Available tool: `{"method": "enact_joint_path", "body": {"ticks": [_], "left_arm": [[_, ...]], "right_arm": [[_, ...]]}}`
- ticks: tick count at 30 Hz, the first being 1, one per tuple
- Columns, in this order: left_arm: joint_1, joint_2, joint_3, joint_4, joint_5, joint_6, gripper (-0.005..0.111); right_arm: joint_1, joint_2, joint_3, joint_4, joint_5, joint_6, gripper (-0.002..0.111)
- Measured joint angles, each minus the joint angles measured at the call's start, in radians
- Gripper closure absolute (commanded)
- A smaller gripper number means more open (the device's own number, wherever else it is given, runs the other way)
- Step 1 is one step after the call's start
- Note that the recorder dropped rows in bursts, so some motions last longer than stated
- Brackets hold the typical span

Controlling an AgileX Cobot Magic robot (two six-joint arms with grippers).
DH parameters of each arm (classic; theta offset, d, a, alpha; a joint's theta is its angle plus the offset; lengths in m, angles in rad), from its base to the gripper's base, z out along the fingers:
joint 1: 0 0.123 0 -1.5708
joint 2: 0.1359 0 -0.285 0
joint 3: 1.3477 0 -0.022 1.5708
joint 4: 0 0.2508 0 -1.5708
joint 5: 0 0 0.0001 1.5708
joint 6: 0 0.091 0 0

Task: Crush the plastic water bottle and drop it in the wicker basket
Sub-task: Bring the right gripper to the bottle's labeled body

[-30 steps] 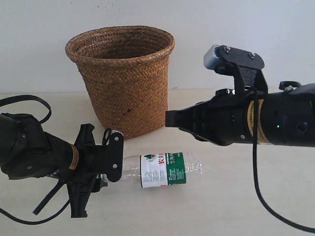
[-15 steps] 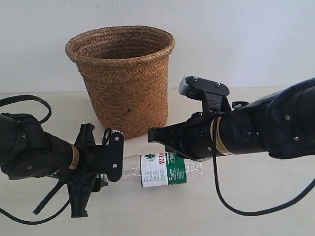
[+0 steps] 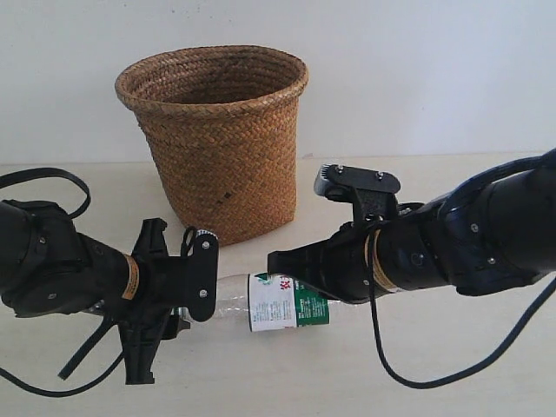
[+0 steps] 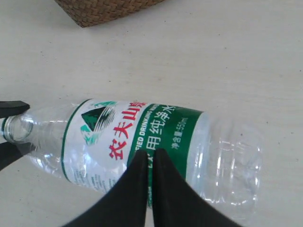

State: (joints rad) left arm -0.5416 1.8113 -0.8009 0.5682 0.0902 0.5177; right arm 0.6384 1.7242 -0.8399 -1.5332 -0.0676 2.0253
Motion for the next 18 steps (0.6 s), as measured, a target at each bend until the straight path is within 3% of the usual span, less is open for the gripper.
{"method": "enact_joint_path", "body": {"ticks": [18], "left_arm": [[0.000, 0.000, 0.000, 0.000, 0.000, 0.000, 0.103]], "right_arm": [[0.000, 0.085, -0.011, -0.004, 0.024, 0.000, 0.108]]}}
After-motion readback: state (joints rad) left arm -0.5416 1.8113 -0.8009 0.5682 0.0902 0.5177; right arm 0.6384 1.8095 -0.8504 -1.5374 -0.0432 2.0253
